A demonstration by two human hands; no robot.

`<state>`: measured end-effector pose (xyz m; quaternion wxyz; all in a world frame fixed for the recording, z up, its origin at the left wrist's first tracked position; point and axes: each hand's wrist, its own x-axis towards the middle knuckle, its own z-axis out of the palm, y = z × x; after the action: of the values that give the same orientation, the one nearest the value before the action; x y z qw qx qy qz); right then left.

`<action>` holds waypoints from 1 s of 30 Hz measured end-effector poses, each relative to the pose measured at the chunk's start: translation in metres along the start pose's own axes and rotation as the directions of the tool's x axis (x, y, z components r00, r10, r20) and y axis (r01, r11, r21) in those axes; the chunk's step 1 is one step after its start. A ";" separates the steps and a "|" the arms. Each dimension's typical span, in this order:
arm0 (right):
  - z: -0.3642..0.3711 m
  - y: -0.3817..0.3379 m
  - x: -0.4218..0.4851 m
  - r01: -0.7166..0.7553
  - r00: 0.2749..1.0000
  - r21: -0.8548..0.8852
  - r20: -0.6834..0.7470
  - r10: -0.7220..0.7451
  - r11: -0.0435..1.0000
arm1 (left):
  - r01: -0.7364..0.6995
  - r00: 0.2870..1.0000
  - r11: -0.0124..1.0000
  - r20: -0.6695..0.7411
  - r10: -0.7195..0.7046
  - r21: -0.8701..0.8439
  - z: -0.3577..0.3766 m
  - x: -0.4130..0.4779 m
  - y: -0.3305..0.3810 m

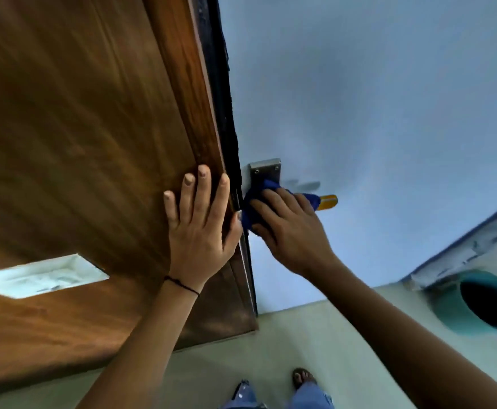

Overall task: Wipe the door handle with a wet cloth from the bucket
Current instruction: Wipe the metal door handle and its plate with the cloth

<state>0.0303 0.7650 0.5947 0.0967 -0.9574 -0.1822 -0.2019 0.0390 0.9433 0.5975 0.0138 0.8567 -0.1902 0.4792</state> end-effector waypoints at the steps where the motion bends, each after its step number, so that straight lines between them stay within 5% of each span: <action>1: 0.000 0.005 0.000 -0.037 0.999 -0.017 0.008 0.037 0.999 | -0.010 1.000 1.000 -0.002 0.010 -0.007 0.001 0.000 -0.001; 5: -0.002 0.009 -0.003 -0.207 0.978 0.032 -0.017 0.208 0.978 | -0.023 0.999 1.000 -0.030 0.023 -0.007 0.004 -0.002 -0.002; 10: 0.004 -0.006 0.000 -0.109 0.994 -0.009 0.010 0.109 0.994 | -0.035 0.998 0.999 -0.057 0.035 0.000 0.005 -0.002 -0.004; 14: -0.005 0.026 -0.008 -0.221 0.975 0.015 0.004 0.221 0.975 | -0.033 0.999 0.999 -0.042 0.033 0.000 0.004 -0.002 -0.003; 21: 0.003 0.006 -0.001 -0.102 0.994 -0.041 0.021 0.103 0.994 | -0.043 0.998 0.998 -0.054 0.045 0.035 0.007 -0.002 -0.004; 26: -0.009 0.060 -0.017 -0.203 0.978 -0.048 0.039 0.205 0.978 | -0.040 0.998 0.998 -0.042 0.041 0.040 0.006 -0.003 -0.004; 30: -0.003 0.043 -0.009 -0.151 0.988 -0.011 0.000 0.151 0.988 | -0.038 0.998 0.998 -0.042 0.040 0.058 0.007 -0.003 -0.003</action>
<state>0.0377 0.7224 0.5886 0.1065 -0.9691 -0.1080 -0.1944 0.0448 0.9457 0.5919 -0.0159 0.8424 -0.1927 0.5029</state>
